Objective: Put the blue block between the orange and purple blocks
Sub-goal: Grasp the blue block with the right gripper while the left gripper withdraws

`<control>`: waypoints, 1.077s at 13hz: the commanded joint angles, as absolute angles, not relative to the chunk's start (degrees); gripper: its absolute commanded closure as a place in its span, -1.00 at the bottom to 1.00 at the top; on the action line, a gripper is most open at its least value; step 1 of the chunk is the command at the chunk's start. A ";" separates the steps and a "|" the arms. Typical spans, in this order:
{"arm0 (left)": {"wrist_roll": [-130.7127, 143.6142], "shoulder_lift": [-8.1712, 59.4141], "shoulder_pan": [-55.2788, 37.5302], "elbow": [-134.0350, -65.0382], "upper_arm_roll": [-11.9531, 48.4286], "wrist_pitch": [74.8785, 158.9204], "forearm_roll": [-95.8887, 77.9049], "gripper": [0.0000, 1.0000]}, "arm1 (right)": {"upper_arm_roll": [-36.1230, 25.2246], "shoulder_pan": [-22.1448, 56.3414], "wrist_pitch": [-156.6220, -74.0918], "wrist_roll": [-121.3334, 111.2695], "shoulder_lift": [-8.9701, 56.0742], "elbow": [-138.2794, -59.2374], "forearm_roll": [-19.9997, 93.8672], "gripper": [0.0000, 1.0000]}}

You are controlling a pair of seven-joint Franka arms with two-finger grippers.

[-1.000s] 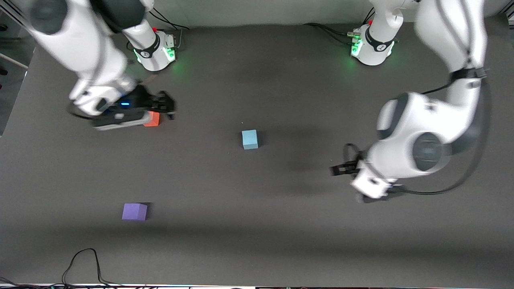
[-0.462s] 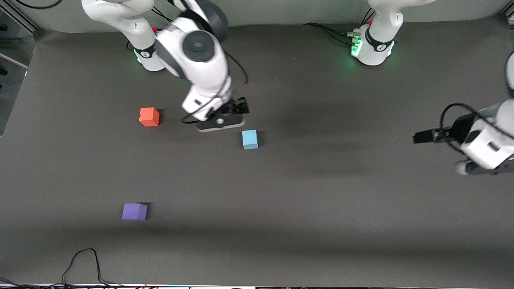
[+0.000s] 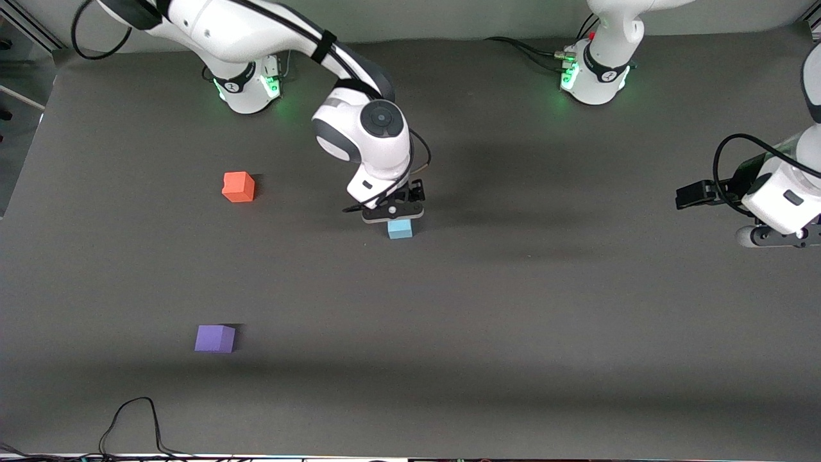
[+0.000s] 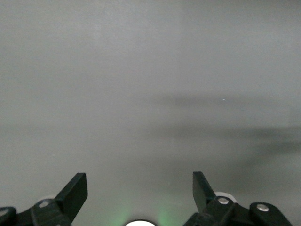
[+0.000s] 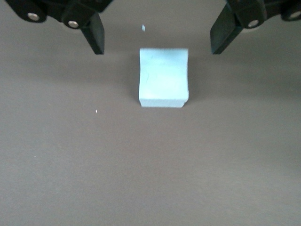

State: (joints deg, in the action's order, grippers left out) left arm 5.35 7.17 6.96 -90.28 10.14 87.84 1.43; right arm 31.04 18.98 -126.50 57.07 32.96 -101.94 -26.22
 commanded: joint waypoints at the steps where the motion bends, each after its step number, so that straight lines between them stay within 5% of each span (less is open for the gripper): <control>1: 4.04 3.96 7.65 -93.16 10.46 89.56 2.72 -1.00 | 31.20 19.69 -130.42 63.53 37.25 -101.95 -32.24 -1.00; 4: 3.96 3.52 -3.39 -91.76 -0.40 88.95 1.94 -1.00 | 31.03 19.69 -132.19 64.86 38.67 -101.95 -32.43 -1.00; 9: -0.70 2.29 -3.69 -91.93 -1.23 87.10 1.41 -1.00 | 29.98 19.34 -133.76 65.74 39.55 -102.04 -33.31 -0.94; 14: -0.53 1.41 -4.13 -91.85 -1.14 86.84 1.14 -1.00 | 28.83 19.25 -136.58 65.74 40.34 -102.48 -33.49 0.12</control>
State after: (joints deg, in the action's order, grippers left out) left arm 0.42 3.08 -3.07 -90.96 -0.55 87.43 1.45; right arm 29.15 19.24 -135.31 63.72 39.88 -102.58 -31.67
